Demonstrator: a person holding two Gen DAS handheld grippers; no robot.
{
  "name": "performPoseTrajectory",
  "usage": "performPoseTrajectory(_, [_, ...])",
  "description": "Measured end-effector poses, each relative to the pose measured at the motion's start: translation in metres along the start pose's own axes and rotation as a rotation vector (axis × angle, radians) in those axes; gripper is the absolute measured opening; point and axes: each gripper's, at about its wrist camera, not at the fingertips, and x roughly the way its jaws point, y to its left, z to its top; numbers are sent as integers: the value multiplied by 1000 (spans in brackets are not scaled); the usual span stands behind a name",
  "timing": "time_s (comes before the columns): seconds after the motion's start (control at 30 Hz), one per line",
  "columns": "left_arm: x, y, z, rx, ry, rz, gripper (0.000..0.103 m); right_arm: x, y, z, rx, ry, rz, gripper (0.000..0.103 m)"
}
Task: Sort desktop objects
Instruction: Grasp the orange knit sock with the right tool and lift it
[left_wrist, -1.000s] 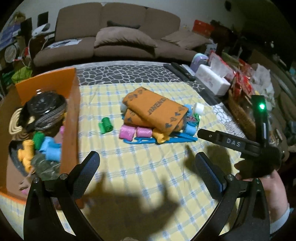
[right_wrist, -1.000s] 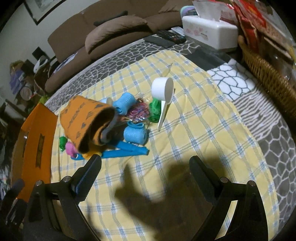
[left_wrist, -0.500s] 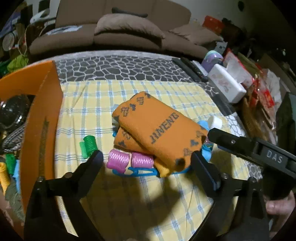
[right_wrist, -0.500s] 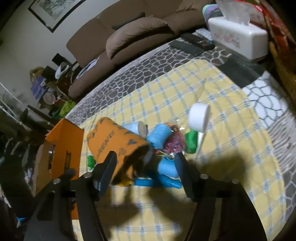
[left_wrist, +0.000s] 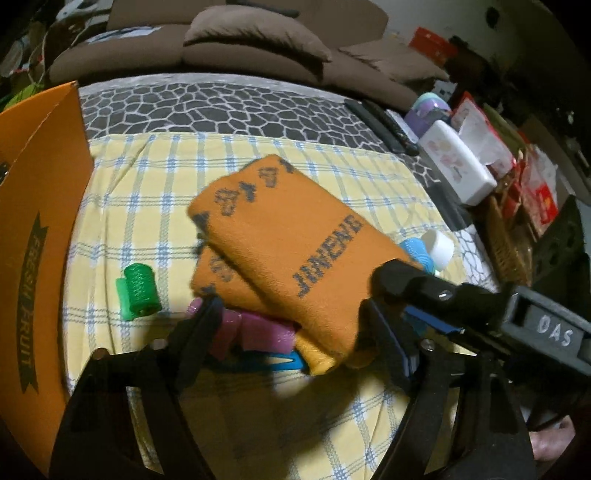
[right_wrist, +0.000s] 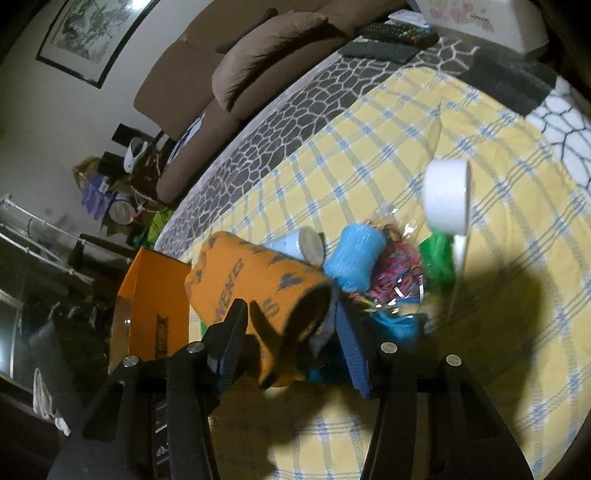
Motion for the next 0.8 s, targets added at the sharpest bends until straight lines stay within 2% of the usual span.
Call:
performPoseTrajectory(0.07, [0, -2, 0, 6, -1, -3, 59, 3, 1, -2, 0, 3, 8, 43])
performPoseTrajectory(0.13, [0, -2, -1, 11, 3, -15, 46, 4, 1, -3, 1, 9, 16, 37])
performPoseTrajectory(0.23, [-1, -6, -1, 23, 2, -22, 32, 7, 0, -5, 10, 28, 39, 29])
performPoseTrajectory(0.37, [2, -5, -3, 14, 9, -23, 31, 16, -7, -9, 43, 66, 34, 33])
performPoseTrajectory(0.53, [4, 2, -2, -16, 14, -56, 30, 17, -16, -10, 94, 54, 98, 35])
performPoseTrajectory(0.57, [3, 2, -2, -7, 12, -63, 28, 16, -16, -11, 92, 45, 114, 34])
performPoseTrajectory(0.63, [-2, 1, -2, 3, 1, -70, 16, 15, -14, -11, 90, 39, 149, 21])
performPoseTrajectory(0.7, [-8, 0, -1, 14, -17, -85, 11, 13, -9, -10, 77, 30, 178, 21])
performPoseTrajectory(0.8, [-22, -1, 3, 30, -46, -93, 11, 6, 1, -9, 49, 6, 204, 21])
